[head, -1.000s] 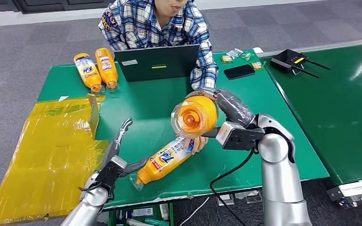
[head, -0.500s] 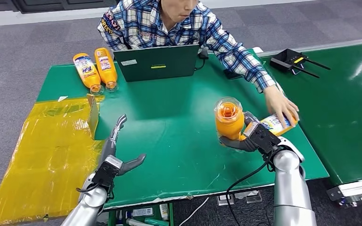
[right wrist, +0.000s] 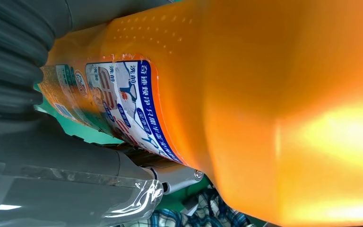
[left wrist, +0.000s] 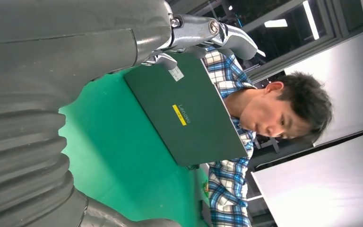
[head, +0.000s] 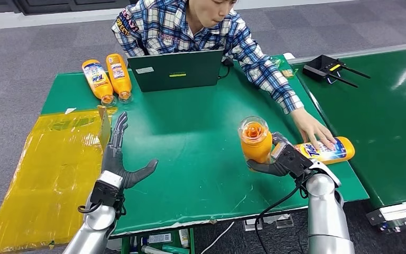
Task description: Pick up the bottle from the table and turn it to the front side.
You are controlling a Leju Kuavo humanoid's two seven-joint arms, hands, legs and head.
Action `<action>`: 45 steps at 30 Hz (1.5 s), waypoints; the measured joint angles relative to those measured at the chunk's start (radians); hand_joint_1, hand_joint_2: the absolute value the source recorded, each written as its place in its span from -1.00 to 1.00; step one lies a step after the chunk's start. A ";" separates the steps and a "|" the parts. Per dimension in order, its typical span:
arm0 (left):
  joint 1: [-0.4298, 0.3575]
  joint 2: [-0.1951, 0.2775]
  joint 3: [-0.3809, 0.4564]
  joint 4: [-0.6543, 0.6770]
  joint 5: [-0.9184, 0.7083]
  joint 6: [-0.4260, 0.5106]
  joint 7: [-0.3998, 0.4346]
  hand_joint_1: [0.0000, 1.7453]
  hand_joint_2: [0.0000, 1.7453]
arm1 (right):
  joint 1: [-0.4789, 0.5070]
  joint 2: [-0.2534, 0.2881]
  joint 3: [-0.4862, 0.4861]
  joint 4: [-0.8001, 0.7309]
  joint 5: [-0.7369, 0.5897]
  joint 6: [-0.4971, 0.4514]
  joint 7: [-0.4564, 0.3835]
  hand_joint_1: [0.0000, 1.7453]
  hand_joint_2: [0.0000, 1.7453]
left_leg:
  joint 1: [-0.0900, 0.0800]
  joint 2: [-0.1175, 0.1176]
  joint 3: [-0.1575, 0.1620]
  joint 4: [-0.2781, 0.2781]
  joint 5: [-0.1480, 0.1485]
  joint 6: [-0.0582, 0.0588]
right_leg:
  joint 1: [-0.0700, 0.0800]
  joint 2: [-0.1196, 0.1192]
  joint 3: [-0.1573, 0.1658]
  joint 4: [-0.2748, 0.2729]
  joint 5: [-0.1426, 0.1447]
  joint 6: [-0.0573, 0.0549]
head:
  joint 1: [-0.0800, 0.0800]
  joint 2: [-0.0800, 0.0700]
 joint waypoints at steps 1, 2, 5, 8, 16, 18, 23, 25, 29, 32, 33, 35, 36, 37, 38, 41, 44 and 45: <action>0.001 0.000 0.000 -0.003 0.000 0.000 0.000 -1.00 1.00 | 0.000 0.000 0.000 0.001 0.000 0.000 0.000 1.00 1.00 | 0.000 0.000 0.000 0.000 0.000 0.000 | 0.000 0.000 0.000 0.000 0.000 0.000 | 0.000 0.000; 0.001 0.000 0.000 -0.005 0.000 0.000 0.000 -1.00 1.00 | 0.001 0.000 0.000 0.002 0.000 0.000 0.000 1.00 1.00 | 0.000 0.000 0.000 0.000 0.000 0.000 | 0.000 0.000 0.000 0.000 0.000 0.000 | 0.000 0.000; 0.003 0.000 0.000 -0.011 0.000 0.000 0.000 -1.00 1.00 | 0.001 0.000 0.000 0.003 0.000 0.000 0.000 1.00 1.00 | 0.000 0.000 0.000 0.000 0.000 0.000 | 0.000 0.000 0.000 0.000 0.000 0.000 | 0.000 0.000; 0.002 0.000 -0.002 -0.024 0.012 -0.001 0.000 -1.00 1.00 | 0.002 0.000 0.000 0.004 -0.003 0.000 0.000 1.00 1.00 | 0.000 0.000 0.000 0.000 0.000 0.000 | 0.000 0.000 0.000 0.000 0.000 0.000 | 0.000 0.000; -0.038 -0.007 -0.033 -0.078 0.109 -0.164 0.000 -1.00 1.00 | 0.001 0.001 0.039 -0.001 0.002 0.000 -0.001 1.00 1.00 | 0.000 0.000 0.000 0.000 0.000 0.000 | 0.000 0.000 0.000 0.000 0.000 0.000 | 0.000 0.000; -0.055 -0.015 -0.040 -0.082 0.127 -0.234 0.000 -1.00 1.00 | -0.003 0.002 0.059 -0.006 0.002 0.000 -0.001 1.00 1.00 | 0.000 0.000 0.000 0.000 0.000 0.000 | 0.000 0.000 0.000 0.000 0.000 0.000 | 0.000 0.000; -0.130 -0.056 -0.078 -0.011 0.167 -0.506 0.002 -1.00 1.00 | -0.050 0.010 0.147 -0.032 -0.034 0.000 -0.002 1.00 1.00 | 0.000 0.001 0.000 0.000 0.001 0.001 | 0.000 0.000 0.000 0.000 0.002 0.000 | 0.000 0.000; -0.156 -0.075 -0.093 0.023 0.171 -0.561 0.002 -1.00 1.00 | -0.081 0.017 0.198 -0.029 -0.040 0.000 -0.002 1.00 1.00 | 0.000 0.003 0.000 0.000 0.001 0.001 | 0.000 0.002 0.000 0.000 0.002 -0.001 | 0.000 0.000; -0.203 -0.104 -0.117 0.094 0.186 -0.658 0.002 -1.00 1.00 | -0.130 0.040 0.298 -0.011 -0.043 0.000 -0.001 1.00 1.00 | 0.000 0.003 0.000 0.000 0.001 0.000 | 0.000 0.002 0.000 0.001 0.002 -0.001 | 0.000 0.000; -0.233 -0.122 -0.126 0.140 0.207 -0.712 -0.002 -1.00 1.00 | -0.162 0.055 0.343 0.010 -0.042 0.000 0.001 1.00 1.00 | 0.000 0.003 0.000 0.000 0.002 0.000 | 0.000 0.002 0.000 0.001 0.002 -0.001 | 0.000 0.000; -0.245 -0.126 -0.127 0.154 0.213 -0.724 -0.004 -1.00 1.00 | -0.171 0.057 0.351 0.019 -0.041 0.000 0.001 1.00 1.00 | 0.000 0.003 0.000 0.000 0.002 0.000 | 0.000 0.002 0.000 0.001 0.002 -0.001 | 0.000 0.000; -0.267 -0.131 -0.127 0.181 0.219 -0.740 -0.006 -1.00 1.00 | -0.189 0.059 0.360 0.038 -0.038 0.000 0.003 1.00 1.00 | 0.000 0.002 0.000 0.000 0.002 0.000 | 0.000 0.001 0.000 0.001 0.002 -0.001 | 0.000 0.000; -0.276 -0.132 -0.127 0.193 0.219 -0.743 -0.007 -1.00 1.00 | -0.195 0.059 0.362 0.046 -0.038 0.000 0.005 1.00 1.00 | 0.000 0.002 0.000 0.000 0.002 0.000 | 0.000 0.001 0.000 0.001 0.002 -0.001 | 0.000 0.000; -0.284 -0.133 -0.127 0.204 0.219 -0.745 -0.008 -1.00 1.00 | -0.200 0.059 0.363 0.053 -0.038 0.000 0.006 1.00 1.00 | 0.000 0.002 0.000 0.000 0.002 0.000 | 0.000 0.001 0.000 0.001 0.002 -0.001 | 0.000 0.000; -0.290 -0.134 -0.127 0.212 0.219 -0.745 -0.009 -1.00 1.00 | -0.204 0.059 0.364 0.058 -0.037 0.000 0.008 1.00 1.00 | 0.000 0.002 0.000 0.000 0.002 0.000 | 0.000 0.001 0.001 0.001 0.002 -0.001 | 0.000 0.000; -0.303 -0.137 -0.127 0.231 0.218 -0.745 -0.010 -1.00 1.00 | -0.214 0.059 0.365 0.070 -0.037 0.000 0.011 1.00 1.00 | 0.000 0.001 0.000 0.000 0.002 0.000 | 0.000 0.001 0.001 0.001 0.002 -0.001 | 0.000 0.000; -0.311 -0.139 -0.127 0.243 0.217 -0.744 -0.011 -1.00 1.00 | -0.219 0.059 0.365 0.080 -0.037 0.000 0.012 1.00 1.00 | 0.000 0.001 0.000 0.000 0.002 0.000 | 0.000 0.001 0.000 0.001 0.002 -0.001 | 0.000 0.000; -0.312 -0.140 -0.127 0.245 0.217 -0.741 -0.011 -1.00 1.00 | -0.220 0.059 0.365 0.082 -0.035 0.000 0.012 1.00 1.00 | 0.000 0.001 0.000 0.000 0.002 0.000 | 0.000 0.001 0.000 0.001 0.002 -0.001 | 0.000 0.000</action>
